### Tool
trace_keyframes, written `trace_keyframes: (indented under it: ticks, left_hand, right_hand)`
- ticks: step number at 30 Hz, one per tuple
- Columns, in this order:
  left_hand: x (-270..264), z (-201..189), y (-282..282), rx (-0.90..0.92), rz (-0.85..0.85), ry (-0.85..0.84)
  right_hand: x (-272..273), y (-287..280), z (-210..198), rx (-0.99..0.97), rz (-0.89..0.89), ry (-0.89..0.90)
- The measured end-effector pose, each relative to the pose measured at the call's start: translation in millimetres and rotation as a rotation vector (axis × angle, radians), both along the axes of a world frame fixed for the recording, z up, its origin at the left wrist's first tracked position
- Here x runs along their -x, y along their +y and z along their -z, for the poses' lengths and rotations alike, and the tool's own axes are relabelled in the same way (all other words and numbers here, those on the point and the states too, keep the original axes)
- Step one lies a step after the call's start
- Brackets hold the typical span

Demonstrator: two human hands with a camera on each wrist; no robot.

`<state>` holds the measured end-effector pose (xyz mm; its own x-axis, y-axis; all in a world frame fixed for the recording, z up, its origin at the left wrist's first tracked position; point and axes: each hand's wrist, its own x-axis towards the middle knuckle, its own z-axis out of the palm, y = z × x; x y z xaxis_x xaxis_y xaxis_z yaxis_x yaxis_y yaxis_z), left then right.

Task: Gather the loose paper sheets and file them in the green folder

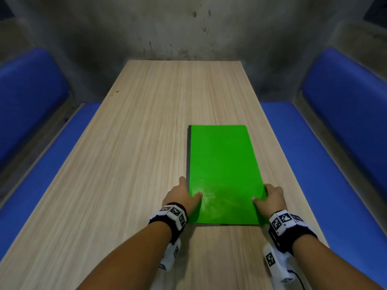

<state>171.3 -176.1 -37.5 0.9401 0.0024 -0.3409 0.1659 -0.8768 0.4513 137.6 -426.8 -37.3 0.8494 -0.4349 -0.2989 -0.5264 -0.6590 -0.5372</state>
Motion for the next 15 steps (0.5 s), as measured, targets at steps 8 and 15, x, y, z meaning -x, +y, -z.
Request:
trace_keyframes:
  ticks: [8, 15]
  left_hand:
    - [4.6, -0.5, 1.4, -0.045, 0.006, -0.002]
    - [37.1, -13.4, 22.6, 0.259, -0.079, -0.11]
  right_hand:
    - [5.6, 6.2, 3.1, 0.158, -0.014, 0.029]
    - [23.6, 7.3, -20.9, -0.124, 0.105, -0.486]
